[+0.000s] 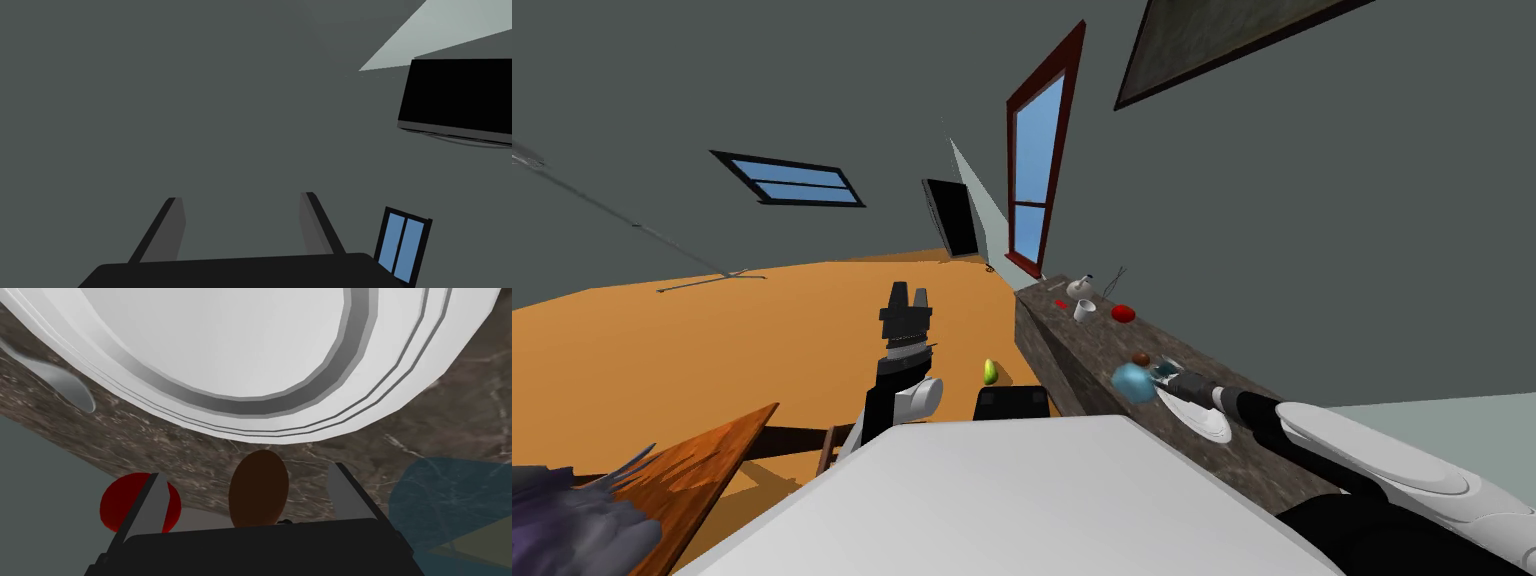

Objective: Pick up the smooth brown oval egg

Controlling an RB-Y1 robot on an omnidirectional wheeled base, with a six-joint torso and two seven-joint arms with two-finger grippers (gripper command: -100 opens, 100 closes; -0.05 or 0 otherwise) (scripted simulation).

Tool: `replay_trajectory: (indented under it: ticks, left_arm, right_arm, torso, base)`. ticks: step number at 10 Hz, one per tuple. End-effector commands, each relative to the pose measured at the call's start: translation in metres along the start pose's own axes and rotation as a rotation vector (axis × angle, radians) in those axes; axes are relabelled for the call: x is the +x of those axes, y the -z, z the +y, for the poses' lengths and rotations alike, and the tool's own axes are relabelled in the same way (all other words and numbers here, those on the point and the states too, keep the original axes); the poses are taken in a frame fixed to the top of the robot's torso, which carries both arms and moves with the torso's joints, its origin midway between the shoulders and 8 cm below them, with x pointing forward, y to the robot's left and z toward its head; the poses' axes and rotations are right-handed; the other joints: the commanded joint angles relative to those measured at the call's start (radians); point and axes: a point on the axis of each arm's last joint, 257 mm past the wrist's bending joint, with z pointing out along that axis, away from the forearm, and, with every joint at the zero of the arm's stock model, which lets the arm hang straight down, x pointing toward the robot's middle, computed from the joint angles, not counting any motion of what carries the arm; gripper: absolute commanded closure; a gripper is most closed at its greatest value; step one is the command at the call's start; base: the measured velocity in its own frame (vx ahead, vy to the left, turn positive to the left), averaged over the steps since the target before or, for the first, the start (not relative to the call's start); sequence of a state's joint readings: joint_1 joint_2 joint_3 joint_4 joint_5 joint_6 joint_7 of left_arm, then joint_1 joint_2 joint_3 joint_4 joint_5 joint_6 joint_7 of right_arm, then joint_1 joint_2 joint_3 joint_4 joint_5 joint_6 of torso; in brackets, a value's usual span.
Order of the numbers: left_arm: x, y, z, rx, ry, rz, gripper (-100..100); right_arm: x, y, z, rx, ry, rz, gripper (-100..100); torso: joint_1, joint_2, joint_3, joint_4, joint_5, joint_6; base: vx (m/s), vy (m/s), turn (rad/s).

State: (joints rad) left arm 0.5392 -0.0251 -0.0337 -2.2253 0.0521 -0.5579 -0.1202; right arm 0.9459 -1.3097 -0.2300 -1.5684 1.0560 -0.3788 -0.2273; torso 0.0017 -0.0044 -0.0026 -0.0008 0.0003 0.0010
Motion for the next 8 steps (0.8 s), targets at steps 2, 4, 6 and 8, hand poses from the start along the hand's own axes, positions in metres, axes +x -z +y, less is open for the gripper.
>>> replay_trajectory:
  ticks: [2, 4, 6, 8]
  left_arm:
    - [0.000, 0.000, 0.000, 0.000, 0.000, 0.000, 0]
    - [0.000, 0.000, 0.000, 0.000, 0.000, 0.000, 0]
    - [0.000, 0.000, 0.000, 0.000, 0.000, 0.000, 0]
    - [0.000, 0.000, 0.000, 0.000, 0.000, 0.000, 0]
  right_arm:
    - [0.005, 0.001, -0.001, -0.004, 0.031, 0.022, -100]
    - [0.012, -0.006, -0.004, -0.009, 0.009, 0.033, -100]
    - [0.016, -0.011, -0.011, -0.005, -0.016, 0.039, -100]
    - [0.022, -0.018, -0.015, -0.006, -0.039, 0.047, -100]
  torso:
    - [0.000, -0.002, -0.001, 0.000, 0.000, -0.001]
    - [-0.001, 0.003, 0.002, 0.001, 0.000, 0.001]
    - [0.000, 0.010, 0.006, 0.002, 0.000, 0.001]
    - [0.000, 0.011, 0.006, 0.003, 0.000, 0.001]
  base:
    - [0.069, 0.011, 0.197]
    - [-0.030, 0.011, 0.084]
    - [-0.098, 0.012, 0.128]
    - [-0.093, 0.020, 0.136]
